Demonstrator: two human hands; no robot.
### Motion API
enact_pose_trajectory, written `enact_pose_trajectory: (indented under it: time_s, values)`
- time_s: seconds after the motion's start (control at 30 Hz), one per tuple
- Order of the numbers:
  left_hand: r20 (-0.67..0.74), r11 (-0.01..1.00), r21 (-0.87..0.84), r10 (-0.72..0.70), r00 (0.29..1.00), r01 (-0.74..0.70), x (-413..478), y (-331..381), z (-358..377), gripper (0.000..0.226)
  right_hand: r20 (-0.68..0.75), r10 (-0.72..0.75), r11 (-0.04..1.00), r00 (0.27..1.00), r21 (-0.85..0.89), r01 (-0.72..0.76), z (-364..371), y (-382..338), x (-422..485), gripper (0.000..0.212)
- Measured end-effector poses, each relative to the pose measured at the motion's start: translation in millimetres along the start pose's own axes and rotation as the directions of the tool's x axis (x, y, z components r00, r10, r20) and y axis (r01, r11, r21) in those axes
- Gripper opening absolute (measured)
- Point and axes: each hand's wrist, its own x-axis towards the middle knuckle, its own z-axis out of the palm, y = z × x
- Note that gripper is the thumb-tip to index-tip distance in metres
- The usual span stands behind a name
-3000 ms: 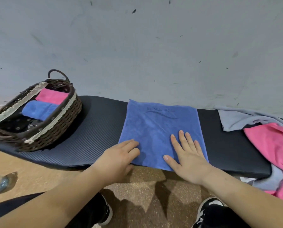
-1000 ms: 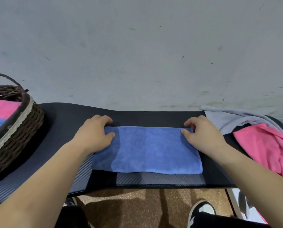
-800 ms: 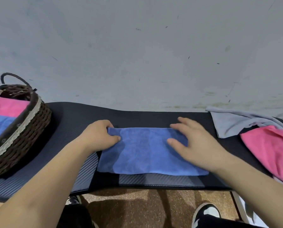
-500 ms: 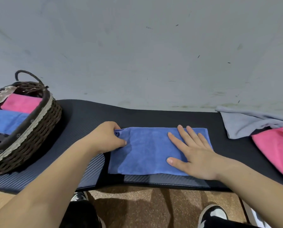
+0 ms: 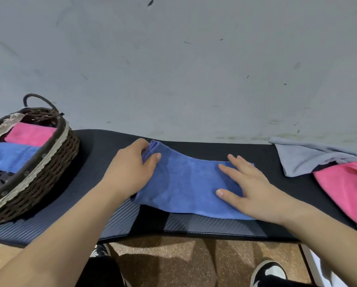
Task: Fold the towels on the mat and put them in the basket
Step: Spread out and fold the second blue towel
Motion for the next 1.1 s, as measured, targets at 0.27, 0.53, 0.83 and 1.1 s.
enact_pose_trajectory:
  time_s: [0.27,0.53,0.83,1.1]
  values:
    - [0.11,0.985,-0.165,0.066,0.992,-0.047,-6,68,35,0.01,-0.268,0.124,0.989,0.955,0.109,-0.098,-17,27,-5,0.045]
    - [0.252,0.982,-0.175,0.118,0.96,-0.075,-9,119,107,0.007,-0.191,0.341,0.764,0.92,0.627,-0.153,-22,41,-1,0.026]
    - [0.441,0.962,-0.258,0.199,0.875,-0.089,-17,122,126,0.028,-0.024,0.391,0.611,0.92,0.755,-0.24,-17,40,5,0.045]
    - [0.31,0.852,0.111,0.46,0.832,-0.512,-12,73,94,0.043,-0.145,0.424,0.759,0.894,0.595,-0.264,-14,28,11,0.024]
